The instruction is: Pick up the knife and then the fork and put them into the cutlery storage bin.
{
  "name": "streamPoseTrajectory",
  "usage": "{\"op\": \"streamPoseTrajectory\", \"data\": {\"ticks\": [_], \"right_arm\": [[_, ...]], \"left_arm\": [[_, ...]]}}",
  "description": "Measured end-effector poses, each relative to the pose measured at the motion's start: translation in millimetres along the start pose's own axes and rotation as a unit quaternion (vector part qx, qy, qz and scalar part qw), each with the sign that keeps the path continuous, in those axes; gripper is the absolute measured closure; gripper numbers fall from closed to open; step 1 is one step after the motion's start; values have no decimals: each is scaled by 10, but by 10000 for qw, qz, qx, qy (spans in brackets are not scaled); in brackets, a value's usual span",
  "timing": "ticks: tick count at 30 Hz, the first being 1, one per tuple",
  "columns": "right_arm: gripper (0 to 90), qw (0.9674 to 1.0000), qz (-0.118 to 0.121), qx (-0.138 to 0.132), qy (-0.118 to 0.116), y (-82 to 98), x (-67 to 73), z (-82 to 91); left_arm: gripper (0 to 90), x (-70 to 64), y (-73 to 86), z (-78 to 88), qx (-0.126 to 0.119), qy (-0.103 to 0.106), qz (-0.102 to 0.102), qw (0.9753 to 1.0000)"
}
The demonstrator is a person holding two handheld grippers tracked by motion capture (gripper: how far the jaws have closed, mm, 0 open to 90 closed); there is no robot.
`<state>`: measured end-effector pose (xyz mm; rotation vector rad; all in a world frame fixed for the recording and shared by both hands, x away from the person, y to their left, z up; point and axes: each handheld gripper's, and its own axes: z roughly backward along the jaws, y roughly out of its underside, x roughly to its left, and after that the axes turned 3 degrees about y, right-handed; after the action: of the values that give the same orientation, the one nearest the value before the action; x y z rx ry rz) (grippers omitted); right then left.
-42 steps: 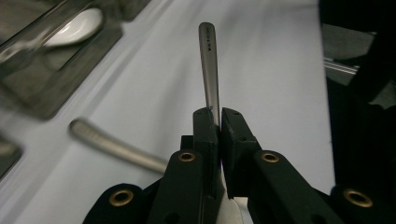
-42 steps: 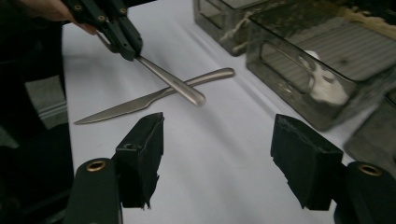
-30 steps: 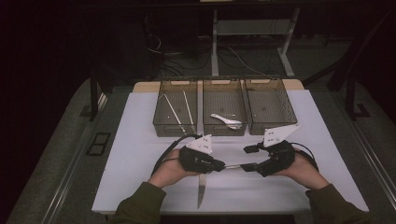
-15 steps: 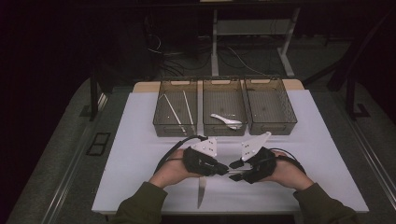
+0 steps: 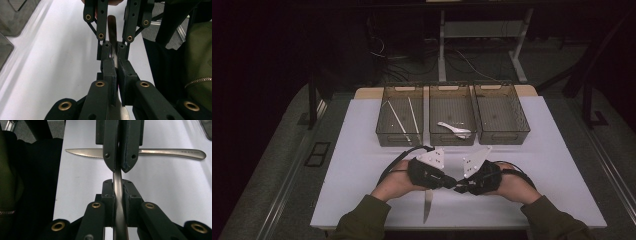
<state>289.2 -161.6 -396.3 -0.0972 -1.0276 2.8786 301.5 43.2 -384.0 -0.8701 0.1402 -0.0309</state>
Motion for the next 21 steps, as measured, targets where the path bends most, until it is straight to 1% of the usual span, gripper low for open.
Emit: {"op": "streamPoseTrajectory", "data": {"ticks": [2, 4, 7, 8, 10, 13, 14, 15, 16, 18, 19, 21], "right_arm": [[812, 10000, 3, -2, -19, -1, 3, -3], [813, 9999, -92, 23, -61, -2, 12, 0], [815, 9998, -143, 5, -101, 3, 6, 1], [816, 9998, -164, 0, -118, 5, 3, 1], [816, 9997, -187, -17, -137, 9, -1, 2], [817, 9996, -235, -65, -114, 19, -8, 11], [817, 9996, -239, -64, -105, 24, -12, 15], [818, 9996, -258, -70, -94, 30, -17, 20], [818, 9995, -281, -85, -89, 38, -24, 25], [818, 9995, -312, -71, -61, 54, -37, 36], [818, 9994, -332, -78, -53, 66, -46, 42], [819, 9994, -343, -79, -13, 90, -69, 55]], "left_arm": [[843, 0, 3, -1, -4, 21, -5, 10000], [842, 2, 6, -1, -5, 26, -25, 10000], [840, 4, 16, -2, -25, 72, 1, 10000], [838, 8, 19, -4, -35, 76, -21, 10000], [829, 2, 28, 0, -86, 52, 36, 9999], [773, 16, 43, 31, -211, 29, 76, 9997], [729, 20, 50, 42, -250, -44, 106, 9996], [664, 24, 60, 58, -290, -121, 144, 9994], [646, 28, 77, 84, -357, -168, 203, 9990], [595, 26, 105, 129, -455, -253, 326, 9981], [583, 18, 123, 153, -552, -297, 425, 9971], [547, 11, 175, 232, -685, -408, 529, 9954]]}}
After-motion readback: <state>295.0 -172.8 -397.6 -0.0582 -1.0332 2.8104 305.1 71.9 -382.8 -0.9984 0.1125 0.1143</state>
